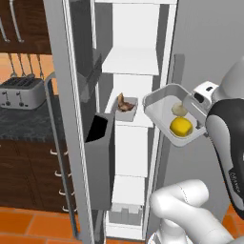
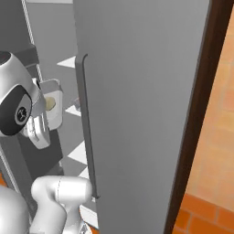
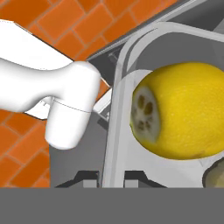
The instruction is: Take the meat container that has the steak and place it on the second highest rack of the freezer. Then take the vegetable container that has the lemon and garlic and place it on the highest rack of the freezer.
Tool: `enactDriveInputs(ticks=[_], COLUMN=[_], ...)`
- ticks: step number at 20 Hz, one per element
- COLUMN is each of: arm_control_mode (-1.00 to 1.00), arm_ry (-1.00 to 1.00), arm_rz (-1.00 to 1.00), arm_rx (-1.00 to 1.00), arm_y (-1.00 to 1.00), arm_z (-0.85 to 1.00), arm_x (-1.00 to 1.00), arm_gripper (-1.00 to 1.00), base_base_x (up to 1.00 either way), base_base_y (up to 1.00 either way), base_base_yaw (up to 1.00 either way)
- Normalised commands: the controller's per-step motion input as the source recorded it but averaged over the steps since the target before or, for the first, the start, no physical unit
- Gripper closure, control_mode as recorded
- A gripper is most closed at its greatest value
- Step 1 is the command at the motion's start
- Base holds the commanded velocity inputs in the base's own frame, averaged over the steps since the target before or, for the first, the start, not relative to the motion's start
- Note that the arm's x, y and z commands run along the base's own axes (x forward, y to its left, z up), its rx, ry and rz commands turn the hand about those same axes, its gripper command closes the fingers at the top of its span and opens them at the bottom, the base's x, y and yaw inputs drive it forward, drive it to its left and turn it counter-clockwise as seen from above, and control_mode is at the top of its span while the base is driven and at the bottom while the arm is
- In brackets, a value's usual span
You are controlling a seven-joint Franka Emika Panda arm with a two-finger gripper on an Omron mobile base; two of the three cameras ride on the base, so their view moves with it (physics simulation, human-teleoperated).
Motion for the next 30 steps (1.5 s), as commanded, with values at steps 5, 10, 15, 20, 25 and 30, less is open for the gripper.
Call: enactDriveInputs(ticks=[5, 10, 15, 20, 25, 30], arm_control_mode=[1.0, 1.0, 1.0, 1.0, 1.0, 1.0], arm_ry=[0.0, 0.0, 0.0, 0.0, 0.0, 0.0], arm_rz=[0.0, 0.0, 0.0, 0.0, 0.0, 0.0], arm_rx=[0.0, 0.0, 0.0, 0.0, 0.0, 0.0], arm_y=[0.0, 0.0, 0.0, 0.0, 0.0, 0.0], arm_z=[0.0, 0.0, 0.0, 0.0, 0.0, 0.0], arm_x=[0.0, 0.0, 0.0, 0.0, 0.0, 0.0], arm_gripper=[1.0, 1.0, 1.0, 1.0, 1.0, 1.0], base_base_x=[0.33, 0.34, 0.19, 0.29, 0.34, 0.11], base_base_y=[-0.16, -0.11, 0.0, 0.0, 0.05, 0.06], base_base_yaw=[0.31, 0.2, 0.03, 0.0, 0.0, 0.0])
